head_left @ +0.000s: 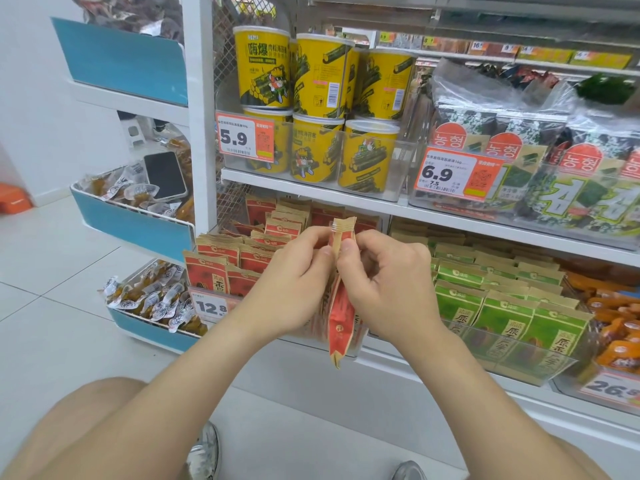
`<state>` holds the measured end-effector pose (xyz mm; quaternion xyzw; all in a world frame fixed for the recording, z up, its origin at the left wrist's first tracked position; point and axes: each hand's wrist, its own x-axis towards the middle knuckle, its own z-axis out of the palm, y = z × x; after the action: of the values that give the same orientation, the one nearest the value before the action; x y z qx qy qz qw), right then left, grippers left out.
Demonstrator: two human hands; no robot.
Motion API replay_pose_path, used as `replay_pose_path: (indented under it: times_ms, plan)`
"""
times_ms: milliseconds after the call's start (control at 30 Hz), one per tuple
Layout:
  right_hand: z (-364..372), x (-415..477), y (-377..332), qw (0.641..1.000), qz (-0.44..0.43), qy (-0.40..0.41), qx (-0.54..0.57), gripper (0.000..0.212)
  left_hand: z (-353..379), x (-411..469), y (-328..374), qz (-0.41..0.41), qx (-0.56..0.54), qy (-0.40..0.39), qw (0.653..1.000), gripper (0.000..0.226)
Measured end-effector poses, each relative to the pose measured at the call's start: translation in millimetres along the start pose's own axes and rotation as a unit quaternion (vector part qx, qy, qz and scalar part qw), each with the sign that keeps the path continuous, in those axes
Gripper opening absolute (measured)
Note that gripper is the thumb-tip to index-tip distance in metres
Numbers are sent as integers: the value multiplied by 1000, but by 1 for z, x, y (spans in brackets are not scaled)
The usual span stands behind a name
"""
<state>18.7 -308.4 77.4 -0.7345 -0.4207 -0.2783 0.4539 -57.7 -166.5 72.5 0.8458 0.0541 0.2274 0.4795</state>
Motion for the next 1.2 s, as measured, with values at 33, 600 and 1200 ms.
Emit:
replay_pose_path:
  times_ms: [33,600,1200]
  plan:
    - [0,0,1,1000,-2,0,-5,34,0,0,1,-1,-6,0,1000,29]
    - [-3,8,1,861,301,-172,372,35,-15,-6,16,-8,-197,-24,980,15]
    - [7,8,5,818,366,-55,441,22,2,-2,15,-123,-342,6,932,21]
